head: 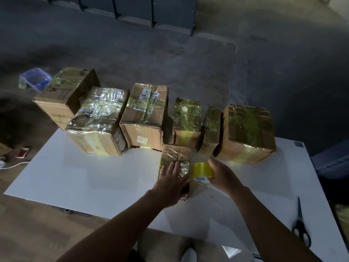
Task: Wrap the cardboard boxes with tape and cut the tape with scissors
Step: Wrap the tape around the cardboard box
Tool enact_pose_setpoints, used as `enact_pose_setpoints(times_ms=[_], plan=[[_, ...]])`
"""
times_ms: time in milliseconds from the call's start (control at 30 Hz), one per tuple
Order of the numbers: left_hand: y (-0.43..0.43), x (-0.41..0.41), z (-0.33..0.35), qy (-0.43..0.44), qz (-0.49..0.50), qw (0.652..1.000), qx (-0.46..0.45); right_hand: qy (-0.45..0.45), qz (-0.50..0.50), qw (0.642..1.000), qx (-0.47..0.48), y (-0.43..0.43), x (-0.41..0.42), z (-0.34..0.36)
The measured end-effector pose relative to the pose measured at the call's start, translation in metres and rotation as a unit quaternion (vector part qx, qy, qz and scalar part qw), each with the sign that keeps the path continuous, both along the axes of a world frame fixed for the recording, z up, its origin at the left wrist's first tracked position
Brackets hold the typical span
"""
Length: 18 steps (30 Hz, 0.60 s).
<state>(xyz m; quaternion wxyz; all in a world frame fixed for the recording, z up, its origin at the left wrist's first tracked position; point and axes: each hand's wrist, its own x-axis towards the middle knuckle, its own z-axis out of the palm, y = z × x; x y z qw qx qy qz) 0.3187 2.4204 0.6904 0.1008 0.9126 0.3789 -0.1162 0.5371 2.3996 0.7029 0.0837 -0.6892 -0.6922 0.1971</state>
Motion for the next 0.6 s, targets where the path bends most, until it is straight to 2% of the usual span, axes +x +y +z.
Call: enact_pose_setpoints(times_ms=[200,333,467,600], plan=[[0.007,0.007,0.014,0.029,-0.018,0.999,0.009,-0.01,-0.046,0.996,-0.08,-0.001,-0.007,-0.027],[0.014,0.009,0.022,0.044,-0.051,0.997,0.021,-0.003,-0.046,0.998,-0.049,-0.002,-0.013,-0.026],[0.017,-0.011,0.02,-0.036,-0.062,0.997,0.036,0.026,-0.048,0.998,0.011,-0.004,-0.021,-0.012],[0.015,-0.036,0.017,-0.192,-0.076,0.976,0.07,0.079,-0.006,0.991,0.109,0.005,-0.029,0.019]])
